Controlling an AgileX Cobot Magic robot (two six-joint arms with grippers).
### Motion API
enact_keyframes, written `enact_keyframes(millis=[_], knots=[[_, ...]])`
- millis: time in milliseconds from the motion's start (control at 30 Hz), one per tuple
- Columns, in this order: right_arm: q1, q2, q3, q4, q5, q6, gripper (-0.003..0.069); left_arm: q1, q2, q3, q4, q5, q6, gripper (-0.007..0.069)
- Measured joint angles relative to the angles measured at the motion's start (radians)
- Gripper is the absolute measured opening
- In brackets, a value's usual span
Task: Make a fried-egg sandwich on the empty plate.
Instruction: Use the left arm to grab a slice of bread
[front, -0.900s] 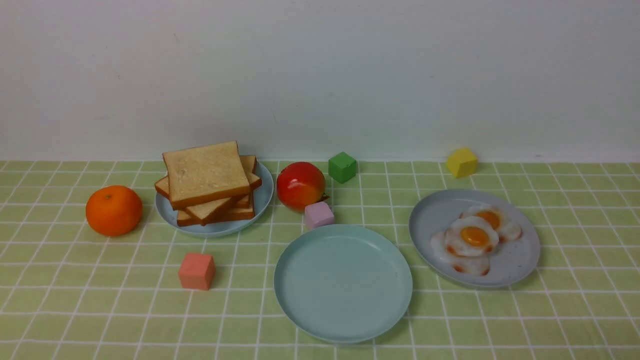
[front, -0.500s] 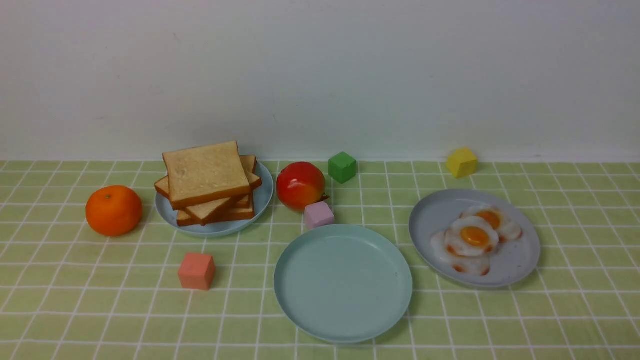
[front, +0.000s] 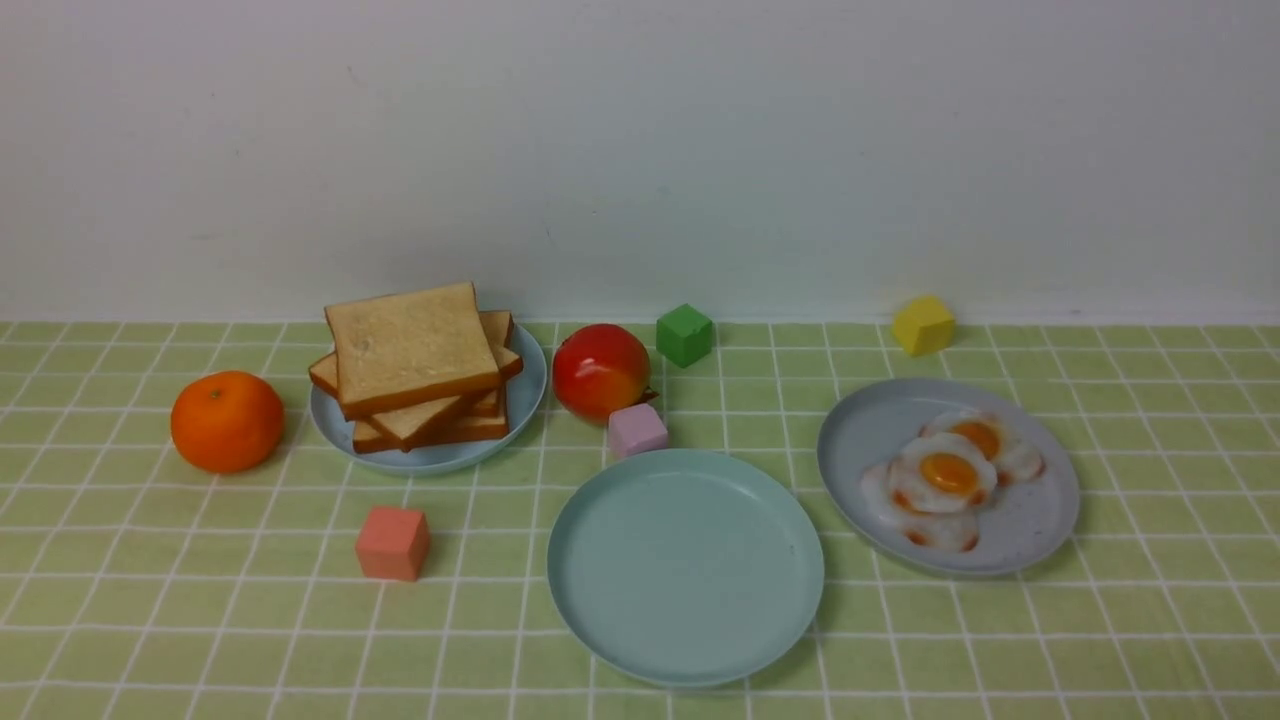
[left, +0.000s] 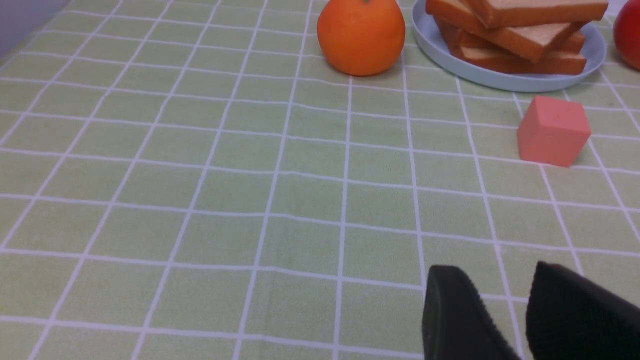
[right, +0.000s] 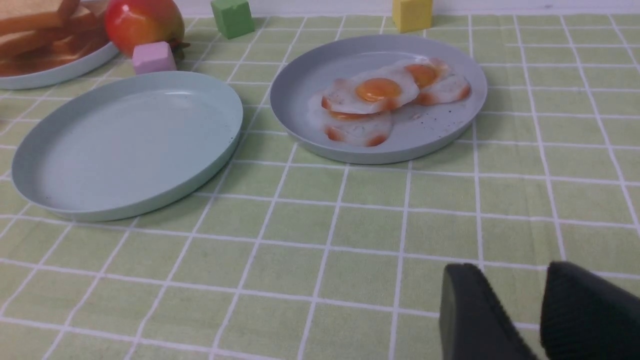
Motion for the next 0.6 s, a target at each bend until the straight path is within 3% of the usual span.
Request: enact_keyframes(millis=[400, 600], knots=[[0.000, 0.000, 0.001, 0.001, -0.009, 0.000, 0.0241, 0.000, 0.000, 0.000, -0.001, -0.017, 0.001, 0.0238], [0.000, 0.000, 0.011, -0.012, -0.118, 0.000, 0.0241, 0.000, 0.000, 0.000, -0.031, -0.159, -0.001, 0.0238]])
